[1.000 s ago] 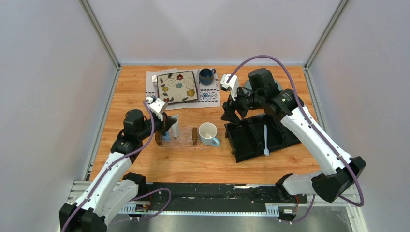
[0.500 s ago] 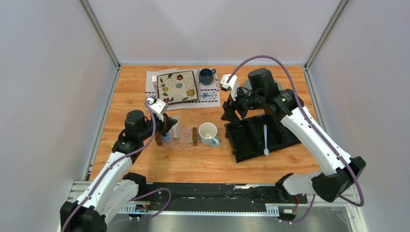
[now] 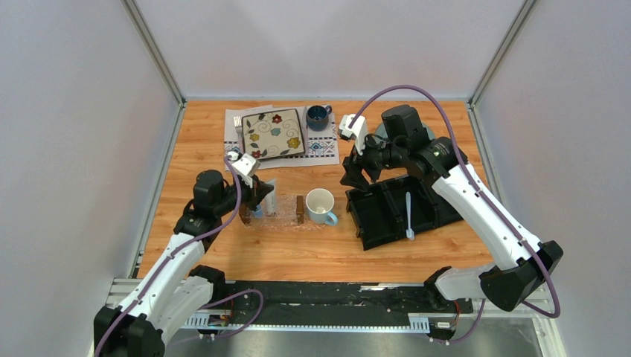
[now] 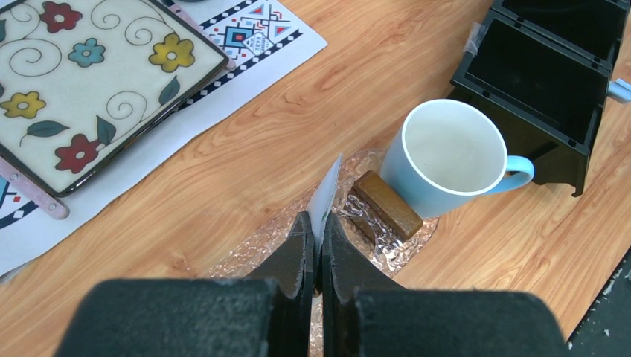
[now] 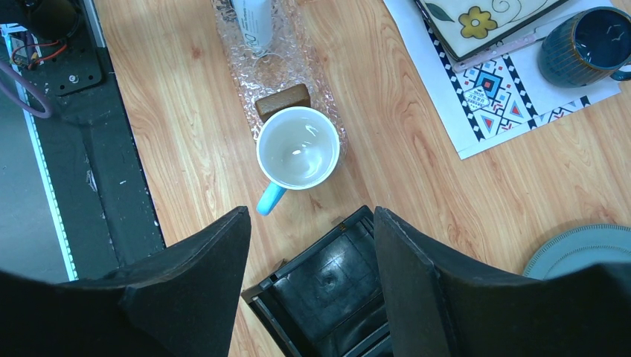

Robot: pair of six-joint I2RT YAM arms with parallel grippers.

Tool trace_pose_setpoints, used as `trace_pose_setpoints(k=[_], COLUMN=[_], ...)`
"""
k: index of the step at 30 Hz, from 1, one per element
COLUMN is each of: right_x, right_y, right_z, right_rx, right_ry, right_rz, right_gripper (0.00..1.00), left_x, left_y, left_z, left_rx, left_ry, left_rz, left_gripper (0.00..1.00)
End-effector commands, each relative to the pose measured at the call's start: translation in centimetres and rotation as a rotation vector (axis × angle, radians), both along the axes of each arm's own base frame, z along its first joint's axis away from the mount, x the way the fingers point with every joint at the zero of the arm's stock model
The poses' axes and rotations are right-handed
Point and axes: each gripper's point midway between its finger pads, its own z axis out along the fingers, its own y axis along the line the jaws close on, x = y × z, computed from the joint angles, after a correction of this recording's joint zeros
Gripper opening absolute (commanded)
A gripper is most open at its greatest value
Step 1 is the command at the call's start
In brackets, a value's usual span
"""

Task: Prepare toiletry sets of a toothbrush and toothpaste on the tray

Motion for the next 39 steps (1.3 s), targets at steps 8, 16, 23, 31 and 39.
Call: trace_pose_setpoints(k=[8, 16, 23, 31, 39], right_x=[0.4, 0.4, 0.2, 0.1, 0.2], right_y=[0.0, 0.0, -0.1, -0.1, -0.2], right_z=[1.0, 1.2, 1.3, 1.4, 1.5], right_rx=[0.022, 0.023, 0.024, 0.025, 0.027], right_ry=[-0.054, -0.057, -0.060, -0.062, -0.066], right_rz=[0.005, 0.006, 0.006, 0.006, 0.007], right_gripper=[0.66, 0.66, 0.66, 0.66, 0.66], left_x=[0.5, 0.6, 0.6, 0.5, 0.4], left_y=[-0.3, 0.1, 0.3, 0.3, 0.2], left_z=[1.5, 1.1, 0.9, 0.6, 0.4], left_rx=[-0.014, 0.010, 0.006, 0.002, 0.001], left_ry=[-0.070, -0.073, -0.057, -0.047, -0.041], left_rz=[-0.021, -0.022, -0.022, -0.032, -0.041], left_gripper=[0.00, 0.00, 0.13, 0.14, 0.24])
